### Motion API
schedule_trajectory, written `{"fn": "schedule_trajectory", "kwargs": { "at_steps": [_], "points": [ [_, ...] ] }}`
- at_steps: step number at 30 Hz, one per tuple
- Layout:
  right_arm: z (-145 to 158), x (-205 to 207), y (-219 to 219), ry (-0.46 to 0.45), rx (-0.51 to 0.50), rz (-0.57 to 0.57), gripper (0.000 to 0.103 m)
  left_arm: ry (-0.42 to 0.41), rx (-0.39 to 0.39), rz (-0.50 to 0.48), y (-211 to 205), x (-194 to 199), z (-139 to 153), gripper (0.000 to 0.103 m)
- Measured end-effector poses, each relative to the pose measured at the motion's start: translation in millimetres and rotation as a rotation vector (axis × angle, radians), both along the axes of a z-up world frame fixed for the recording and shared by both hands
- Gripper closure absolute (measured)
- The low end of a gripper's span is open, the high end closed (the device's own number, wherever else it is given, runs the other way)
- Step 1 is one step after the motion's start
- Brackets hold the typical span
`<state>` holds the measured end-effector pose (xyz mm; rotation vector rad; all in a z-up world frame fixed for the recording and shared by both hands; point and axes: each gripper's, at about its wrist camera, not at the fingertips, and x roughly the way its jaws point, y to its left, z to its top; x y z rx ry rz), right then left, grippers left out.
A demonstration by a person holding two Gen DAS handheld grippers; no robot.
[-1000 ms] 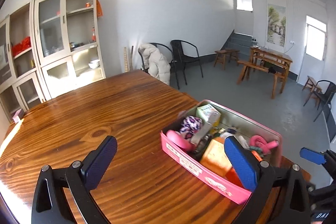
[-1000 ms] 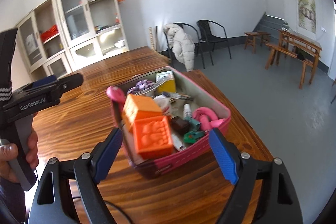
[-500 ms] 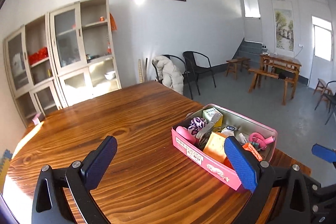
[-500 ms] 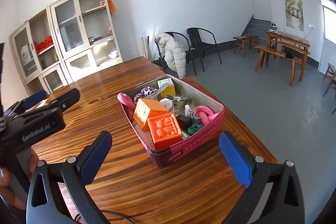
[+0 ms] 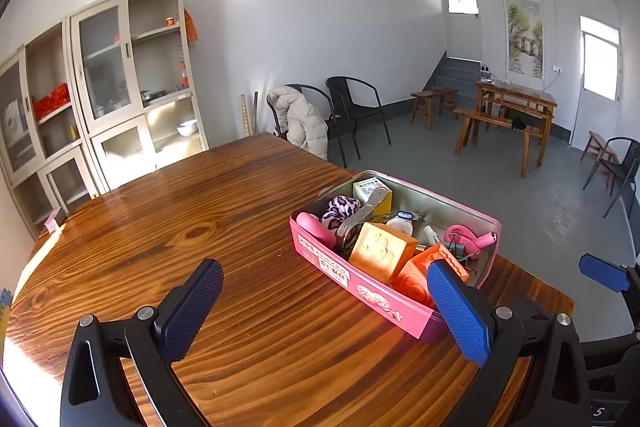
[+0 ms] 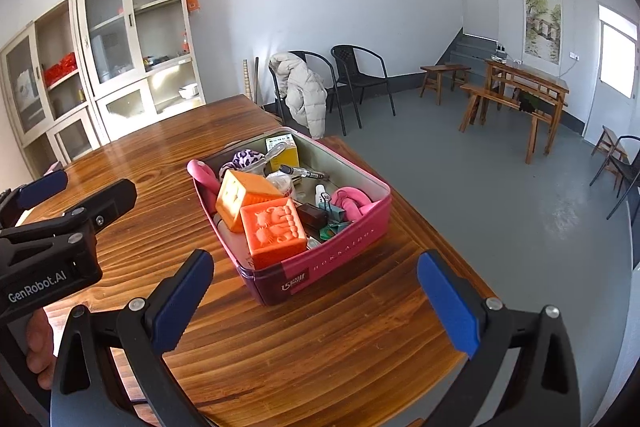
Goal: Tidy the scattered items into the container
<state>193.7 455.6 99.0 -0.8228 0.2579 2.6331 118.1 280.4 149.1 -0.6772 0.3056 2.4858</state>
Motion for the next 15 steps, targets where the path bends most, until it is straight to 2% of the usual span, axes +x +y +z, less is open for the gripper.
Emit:
{"fn": "schedule_trajectory", "kwargs": {
  "at_steps": [5,15],
  "points": [
    [3,-4,-4,-0.002,0.058,0.001,0.001,-0.018,-0.009,-0.005,8,-3,-5,0.0],
    [-7,-12,6,-0.033,0.029,-0.014,0.001,-0.049,-0.028,-0.023,17,-11,-11,0.0]
  ]
}}
